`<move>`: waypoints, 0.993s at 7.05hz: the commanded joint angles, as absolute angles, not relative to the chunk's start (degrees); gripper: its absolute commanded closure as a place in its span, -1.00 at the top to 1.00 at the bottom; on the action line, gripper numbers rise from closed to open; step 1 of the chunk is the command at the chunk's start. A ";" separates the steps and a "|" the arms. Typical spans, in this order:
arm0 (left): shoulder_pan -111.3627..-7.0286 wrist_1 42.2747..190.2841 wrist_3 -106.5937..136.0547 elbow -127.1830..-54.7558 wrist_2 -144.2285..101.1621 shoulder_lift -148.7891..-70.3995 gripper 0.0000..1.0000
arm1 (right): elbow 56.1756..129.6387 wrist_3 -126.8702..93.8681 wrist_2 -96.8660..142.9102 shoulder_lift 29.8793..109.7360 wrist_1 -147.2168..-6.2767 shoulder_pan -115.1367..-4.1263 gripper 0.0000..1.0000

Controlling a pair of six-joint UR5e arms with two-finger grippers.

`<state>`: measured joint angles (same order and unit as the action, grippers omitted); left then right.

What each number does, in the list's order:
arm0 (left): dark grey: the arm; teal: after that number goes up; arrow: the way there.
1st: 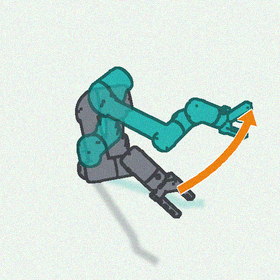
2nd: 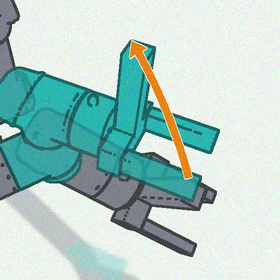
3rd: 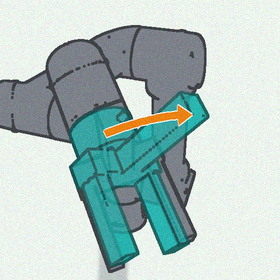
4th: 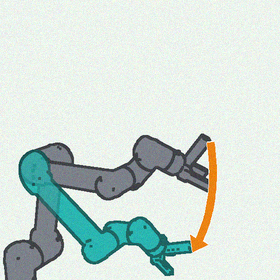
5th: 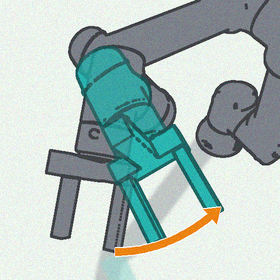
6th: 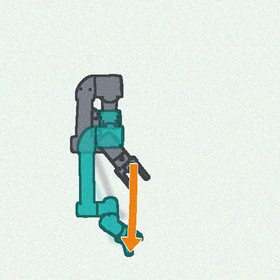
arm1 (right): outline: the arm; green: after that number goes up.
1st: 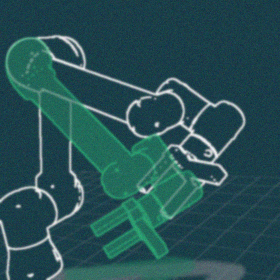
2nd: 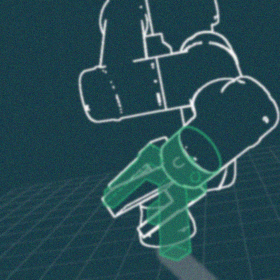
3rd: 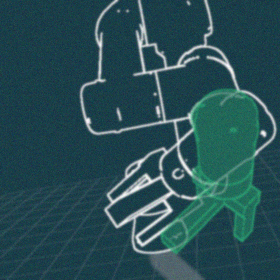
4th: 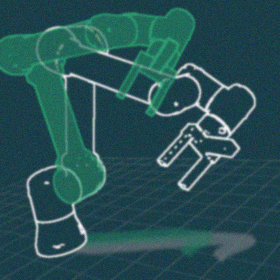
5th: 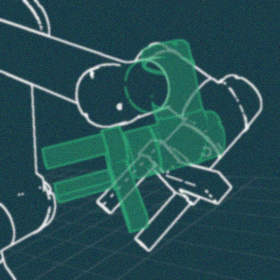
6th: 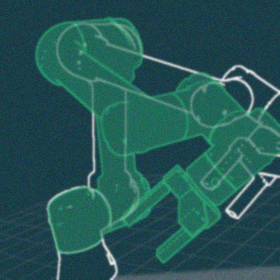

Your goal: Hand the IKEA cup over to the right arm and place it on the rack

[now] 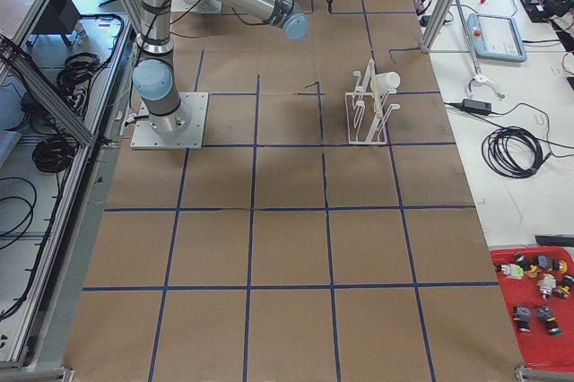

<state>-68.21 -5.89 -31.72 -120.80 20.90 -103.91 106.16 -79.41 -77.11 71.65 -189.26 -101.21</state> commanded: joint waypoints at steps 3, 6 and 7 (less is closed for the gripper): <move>-70.38 5.05 -28.21 -112.62 39.95 -104.32 0.97 | 107.13 -52.18 -77.96 71.89 -189.23 -91.61 -0.83; -80.30 25.76 -27.25 -101.12 64.00 -102.75 0.97 | 106.53 -22.31 -78.05 71.89 -189.23 -82.90 -0.86; -82.07 34.98 -22.55 -97.42 69.38 -101.87 0.97 | 106.44 -15.80 -77.96 71.63 -189.32 -80.71 -0.87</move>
